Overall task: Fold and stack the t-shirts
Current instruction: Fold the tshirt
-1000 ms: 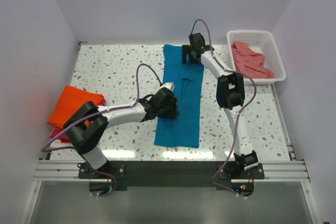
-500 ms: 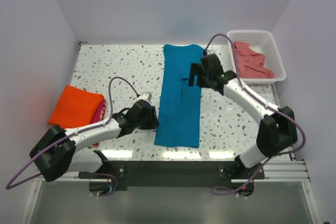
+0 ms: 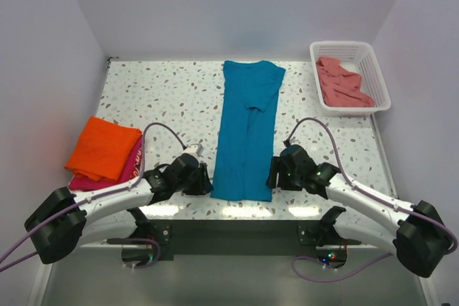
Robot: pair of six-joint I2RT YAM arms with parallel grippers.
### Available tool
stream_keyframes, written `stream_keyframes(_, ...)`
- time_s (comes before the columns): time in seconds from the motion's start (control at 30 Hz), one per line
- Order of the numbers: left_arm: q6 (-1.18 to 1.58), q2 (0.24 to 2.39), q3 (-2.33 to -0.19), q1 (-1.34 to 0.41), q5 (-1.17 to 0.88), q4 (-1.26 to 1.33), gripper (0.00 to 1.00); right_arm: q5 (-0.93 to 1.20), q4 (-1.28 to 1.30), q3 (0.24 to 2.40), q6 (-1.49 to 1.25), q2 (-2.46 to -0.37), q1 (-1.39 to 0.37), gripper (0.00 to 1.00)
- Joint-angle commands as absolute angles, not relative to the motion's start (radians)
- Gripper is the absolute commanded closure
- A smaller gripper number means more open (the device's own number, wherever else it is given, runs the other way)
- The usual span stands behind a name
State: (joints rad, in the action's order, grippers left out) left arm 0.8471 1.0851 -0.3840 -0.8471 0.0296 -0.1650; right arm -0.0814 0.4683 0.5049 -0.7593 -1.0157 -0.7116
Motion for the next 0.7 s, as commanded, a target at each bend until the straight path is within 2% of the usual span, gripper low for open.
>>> stream_keyframes(0.0, 0.873, 1.092, -0.376, -0.862, 0.006, -0.120, 0.55, -0.031, 0.443, 0.450, -0.883, -0.976, -0.759, 0.35)
stream_keyframes(0.27, 0.871, 1.150, -0.370, -0.871, -0.018, -0.109, 0.55, -0.002, 0.393, 0.365, -0.989, -0.962, -0.808, 0.39)
stream_keyframes(0.4, 0.880, 1.187, -0.361, -0.885, -0.020, -0.106, 0.55, -0.002, 0.355, 0.348, -1.015, -0.980, -0.811, 0.44)
stream_keyframes(0.53, 0.890, 1.192, -0.351, -0.888, -0.021, -0.115, 0.57, -0.002, 0.353, 0.341, -1.026, -1.005, -0.811, 0.56)
stream_keyframes(0.67, 0.873, 1.201, -0.354, -0.891, -0.029, -0.114, 0.59, -0.002, 0.351, 0.336, -1.012, -1.028, -0.813, 0.56)
